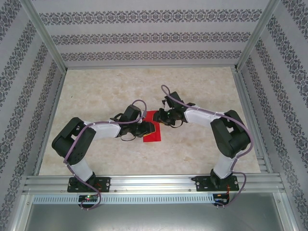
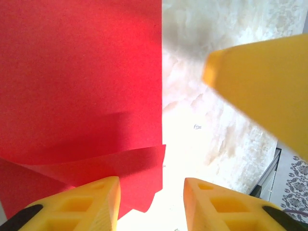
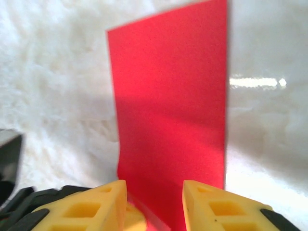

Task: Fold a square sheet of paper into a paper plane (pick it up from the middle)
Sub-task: Fold the triangle a second time at the center of the table.

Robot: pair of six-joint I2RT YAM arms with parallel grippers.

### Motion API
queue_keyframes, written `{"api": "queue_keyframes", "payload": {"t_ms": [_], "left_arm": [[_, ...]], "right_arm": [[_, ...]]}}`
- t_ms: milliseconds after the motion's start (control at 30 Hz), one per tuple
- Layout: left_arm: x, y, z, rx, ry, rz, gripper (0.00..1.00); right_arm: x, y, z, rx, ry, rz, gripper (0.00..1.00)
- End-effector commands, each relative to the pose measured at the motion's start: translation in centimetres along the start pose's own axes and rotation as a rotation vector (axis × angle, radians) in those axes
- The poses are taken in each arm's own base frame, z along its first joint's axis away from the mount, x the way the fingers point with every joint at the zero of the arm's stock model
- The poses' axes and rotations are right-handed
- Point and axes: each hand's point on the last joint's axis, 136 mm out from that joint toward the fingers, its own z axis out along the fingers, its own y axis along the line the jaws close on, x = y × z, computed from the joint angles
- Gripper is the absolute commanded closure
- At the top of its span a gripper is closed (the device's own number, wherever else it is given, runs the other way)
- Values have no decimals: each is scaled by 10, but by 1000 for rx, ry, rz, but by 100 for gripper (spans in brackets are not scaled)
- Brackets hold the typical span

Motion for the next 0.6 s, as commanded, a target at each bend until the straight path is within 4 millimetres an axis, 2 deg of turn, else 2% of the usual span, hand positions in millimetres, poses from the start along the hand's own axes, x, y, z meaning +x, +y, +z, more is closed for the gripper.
{"api": "queue_keyframes", "payload": {"t_ms": [0, 267, 567], "left_arm": [[-1, -6, 2, 19, -25, 56, 64], [2, 5, 1, -24, -24, 39, 85], [2, 6, 0, -33, -31, 39, 91]], "right_arm": [[1, 3, -10, -44, -16, -37, 63], [22, -3, -8, -74, 32, -53, 64], [40, 5, 9, -74, 110, -108, 66]]}}
